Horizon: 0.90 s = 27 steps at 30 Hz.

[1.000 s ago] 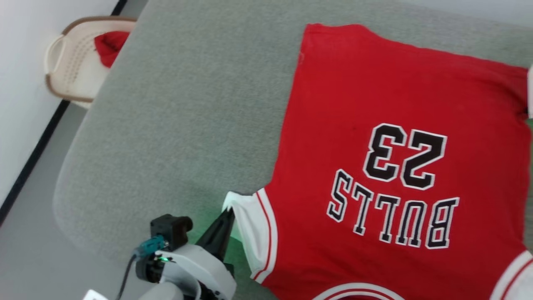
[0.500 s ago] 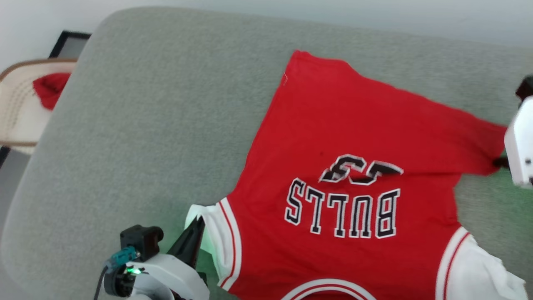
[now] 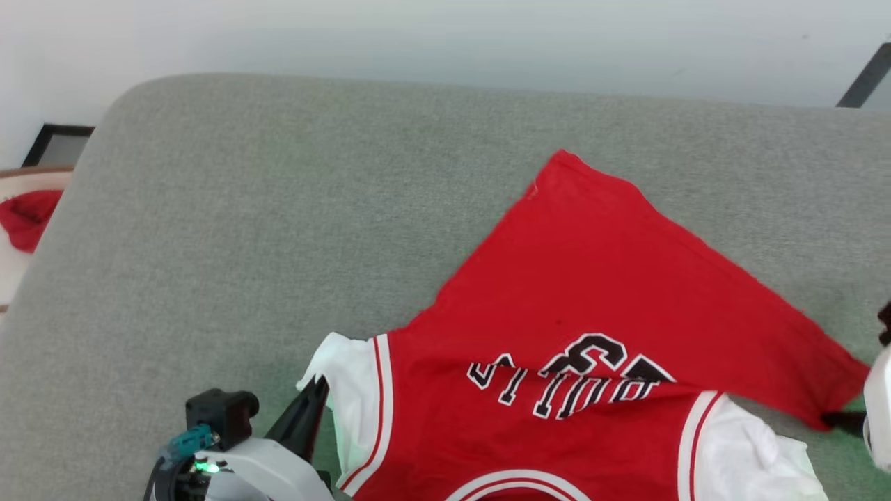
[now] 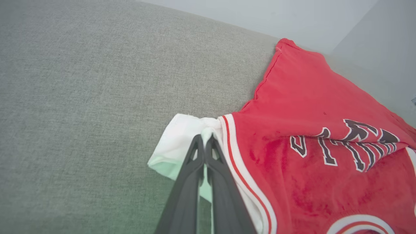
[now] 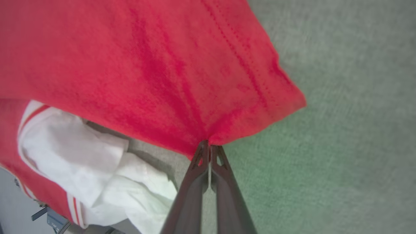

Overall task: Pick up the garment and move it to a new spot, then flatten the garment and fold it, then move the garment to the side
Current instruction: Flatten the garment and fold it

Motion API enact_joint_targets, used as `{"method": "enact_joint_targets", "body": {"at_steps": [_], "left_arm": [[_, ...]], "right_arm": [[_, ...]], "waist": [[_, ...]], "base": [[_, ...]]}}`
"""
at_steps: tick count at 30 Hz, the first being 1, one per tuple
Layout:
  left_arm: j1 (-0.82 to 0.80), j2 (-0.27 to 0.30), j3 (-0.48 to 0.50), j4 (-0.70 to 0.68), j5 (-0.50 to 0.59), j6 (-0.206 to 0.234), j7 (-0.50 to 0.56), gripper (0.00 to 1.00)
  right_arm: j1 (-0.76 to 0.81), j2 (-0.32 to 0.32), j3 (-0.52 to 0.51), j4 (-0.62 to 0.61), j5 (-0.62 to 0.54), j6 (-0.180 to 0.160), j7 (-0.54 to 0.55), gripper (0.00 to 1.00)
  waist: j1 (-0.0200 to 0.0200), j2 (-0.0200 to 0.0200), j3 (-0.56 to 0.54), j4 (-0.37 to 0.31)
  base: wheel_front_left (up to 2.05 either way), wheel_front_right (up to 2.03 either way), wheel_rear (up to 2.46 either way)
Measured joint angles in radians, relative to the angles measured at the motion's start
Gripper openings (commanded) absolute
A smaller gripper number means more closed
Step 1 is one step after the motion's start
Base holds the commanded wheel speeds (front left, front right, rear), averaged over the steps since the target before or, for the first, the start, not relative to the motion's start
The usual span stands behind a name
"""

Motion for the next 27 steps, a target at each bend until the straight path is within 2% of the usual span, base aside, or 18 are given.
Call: {"method": "enact_joint_targets", "body": {"at_steps": [8, 9, 10, 22, 27], "left_arm": [[0.016, 0.01, 0.001, -0.014, -0.007, 0.007, 0.003, 0.0], [0.017, 0.01, 0.001, -0.014, -0.008, 0.007, 0.003, 0.0], [0.018, 0.01, 0.001, -0.014, -0.009, 0.007, 0.003, 0.0], [0.018, 0.009, -0.005, -0.012, -0.01, 0.005, 0.004, 0.0], [0.014, 0.003, -0.008, -0.015, -0.01, 0.005, 0.002, 0.0]], "right_arm": [[0.178, 0.1, -0.17, -0.116, -0.104, 0.0, 0.004, 0.0], [0.188, 0.114, -0.187, -0.129, -0.118, 0.0, 0.004, 0.33], [0.198, 0.128, -0.202, -0.142, -0.134, 0.0, 0.003, 0.98], [0.283, 0.221, -0.318, -0.346, -0.237, 0.0, 0.051, 1.0], [0.252, 0.232, -0.305, -0.464, -0.262, 0.0, 0.044, 1.0]], "waist": [[0.0, 0.0, -0.019, -0.021], [0.0, 0.0, -0.019, -0.022], [0.0, 0.0, -0.019, -0.022], [0.0, 0.0, -0.016, -0.014], [0.0, 0.0, -0.008, -0.007]], "base": [[0.0, 0.0, 0.0], [0.0, 0.0, 0.0], [0.0, 0.0, 0.0], [0.0, 0.0, 0.0], [0.0, 0.0, 0.0]]}}
